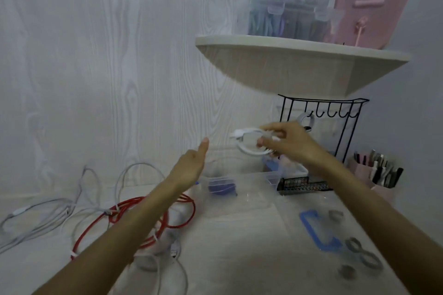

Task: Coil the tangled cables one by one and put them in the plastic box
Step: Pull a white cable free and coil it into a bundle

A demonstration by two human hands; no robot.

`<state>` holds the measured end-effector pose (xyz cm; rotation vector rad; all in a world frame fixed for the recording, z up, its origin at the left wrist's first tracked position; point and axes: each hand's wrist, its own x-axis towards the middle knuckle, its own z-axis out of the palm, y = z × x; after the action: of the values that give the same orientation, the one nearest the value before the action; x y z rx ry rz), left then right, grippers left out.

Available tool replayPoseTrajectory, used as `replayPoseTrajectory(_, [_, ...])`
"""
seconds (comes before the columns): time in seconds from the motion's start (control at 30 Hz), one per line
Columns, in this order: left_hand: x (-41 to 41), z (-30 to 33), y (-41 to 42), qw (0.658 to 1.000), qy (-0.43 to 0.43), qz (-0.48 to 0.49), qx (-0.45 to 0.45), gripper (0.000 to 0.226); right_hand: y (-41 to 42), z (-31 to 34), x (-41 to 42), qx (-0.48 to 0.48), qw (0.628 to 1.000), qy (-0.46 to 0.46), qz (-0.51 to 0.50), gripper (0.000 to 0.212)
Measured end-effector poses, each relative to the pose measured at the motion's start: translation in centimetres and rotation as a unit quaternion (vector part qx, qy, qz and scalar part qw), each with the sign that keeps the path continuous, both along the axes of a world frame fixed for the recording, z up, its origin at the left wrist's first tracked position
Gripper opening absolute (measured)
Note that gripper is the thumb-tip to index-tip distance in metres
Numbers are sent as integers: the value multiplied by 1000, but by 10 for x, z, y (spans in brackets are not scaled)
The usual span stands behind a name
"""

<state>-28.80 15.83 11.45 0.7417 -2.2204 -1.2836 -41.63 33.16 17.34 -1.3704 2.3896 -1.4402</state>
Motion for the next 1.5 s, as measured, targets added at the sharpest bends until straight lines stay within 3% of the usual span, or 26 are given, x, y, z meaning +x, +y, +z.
replayPoseTrajectory(0.1, [-5, -17, -34, 994, -53, 7, -98, 43, -19, 24, -37, 76, 997, 25, -15, 24])
replayPoseTrajectory(0.27, [-16, -38, -59, 988, -88, -46, -121, 40, -87, 2, -77, 243, 970, -8, -21, 21])
replayPoseTrajectory(0.4, [-21, -45, -66, 990, -79, -42, -109, 37, -125, -30, -104, 418, 907, -38, -42, 16])
replayPoseTrajectory(0.5, [-23, -44, -67, 988, -86, -38, -125, 39, -136, -61, -119, 489, 867, -57, -71, 18])
replayPoseTrajectory(0.6, [-25, -42, -68, 986, -98, -41, -128, 39, -139, -82, -125, 559, 826, 6, -73, 28])
replayPoseTrajectory(0.7, [-25, -41, -66, 984, -108, -34, -136, 40, -139, -85, -119, 611, 790, -4, -50, 39])
replayPoseTrajectory(0.83, [-21, -34, -54, 972, -147, -22, -180, 45, -131, -67, -96, 646, 751, 127, -58, 45])
replayPoseTrajectory(0.97, [-1, -19, -45, 962, -183, -69, -192, 47, -119, -37, -60, 620, 772, 139, -33, 42])
replayPoseTrajectory(1.07, [34, -3, -38, 949, -219, -118, -195, 43, -105, -16, -12, 548, 828, 117, 7, 37])
replayPoseTrajectory(1.17, [73, 7, -33, 936, -258, -146, -189, 41, -90, -11, 42, 479, 852, 204, 58, 33])
replayPoseTrajectory(1.3, [128, 2, -29, 907, -329, -118, -236, 50, -80, -40, 117, 338, 883, 311, 93, 28])
replayPoseTrajectory(1.4, [157, -18, -24, 916, -313, -53, -244, 72, -84, -78, 156, 322, 898, 246, 171, 33])
replayPoseTrajectory(1.43, [167, -26, -23, 932, -284, -17, -226, 66, -85, -93, 169, 354, 888, 207, 206, 42])
replayPoseTrajectory(1.5, [186, -39, -22, 967, -206, 34, -147, 18, -83, -123, 187, 451, 843, 154, 249, 65])
